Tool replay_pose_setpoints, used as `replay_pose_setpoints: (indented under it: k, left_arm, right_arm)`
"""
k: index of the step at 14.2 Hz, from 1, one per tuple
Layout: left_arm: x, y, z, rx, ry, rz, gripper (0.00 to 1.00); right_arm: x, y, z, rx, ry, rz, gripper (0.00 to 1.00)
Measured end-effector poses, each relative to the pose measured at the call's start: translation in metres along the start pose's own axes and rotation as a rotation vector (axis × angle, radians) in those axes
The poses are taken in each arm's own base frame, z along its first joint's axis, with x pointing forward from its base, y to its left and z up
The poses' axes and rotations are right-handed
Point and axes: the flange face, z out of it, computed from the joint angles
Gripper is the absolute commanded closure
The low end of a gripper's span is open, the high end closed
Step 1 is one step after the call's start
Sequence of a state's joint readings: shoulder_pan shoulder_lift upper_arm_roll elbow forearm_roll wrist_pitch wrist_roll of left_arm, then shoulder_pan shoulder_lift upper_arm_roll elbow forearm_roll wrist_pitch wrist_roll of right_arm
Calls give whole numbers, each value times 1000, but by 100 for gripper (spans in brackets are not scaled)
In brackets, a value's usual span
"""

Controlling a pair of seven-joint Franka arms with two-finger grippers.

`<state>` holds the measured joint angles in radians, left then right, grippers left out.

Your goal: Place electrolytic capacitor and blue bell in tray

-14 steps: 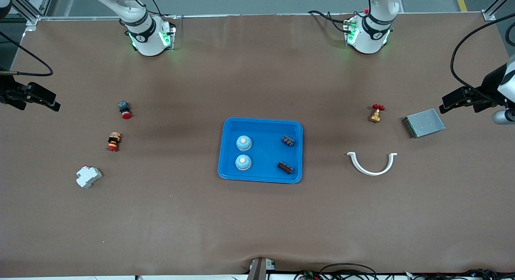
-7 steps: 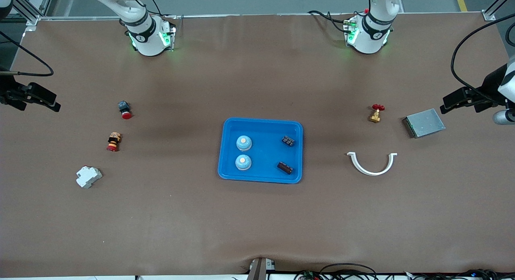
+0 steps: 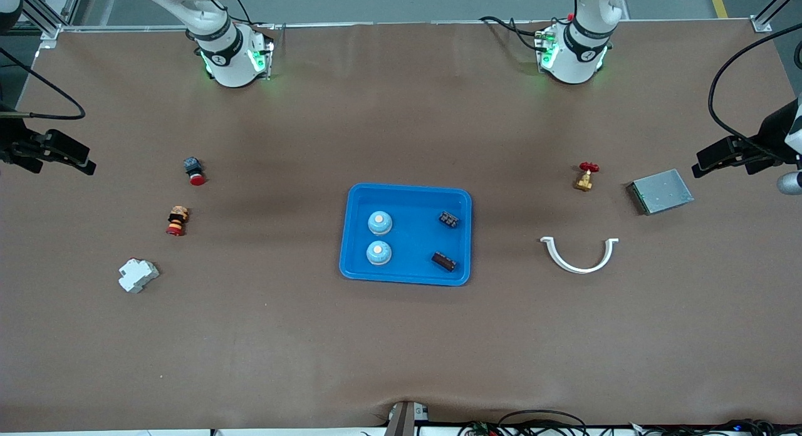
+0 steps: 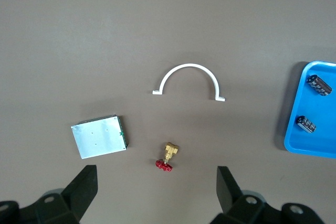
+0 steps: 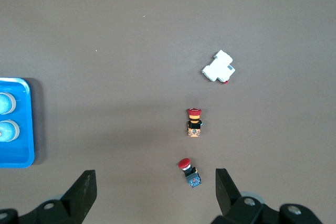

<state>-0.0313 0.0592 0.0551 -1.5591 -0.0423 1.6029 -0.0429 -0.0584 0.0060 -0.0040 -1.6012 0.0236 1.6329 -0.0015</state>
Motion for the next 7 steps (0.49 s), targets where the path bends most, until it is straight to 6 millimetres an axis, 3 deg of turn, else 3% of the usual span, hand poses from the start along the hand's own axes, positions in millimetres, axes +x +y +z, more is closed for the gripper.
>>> replay_pose_setpoints:
  k: [7]
  left_arm:
    - [-2,0,1,1,-15,1,0]
  right_arm:
    - [1,-3,3,0,5,-5,0]
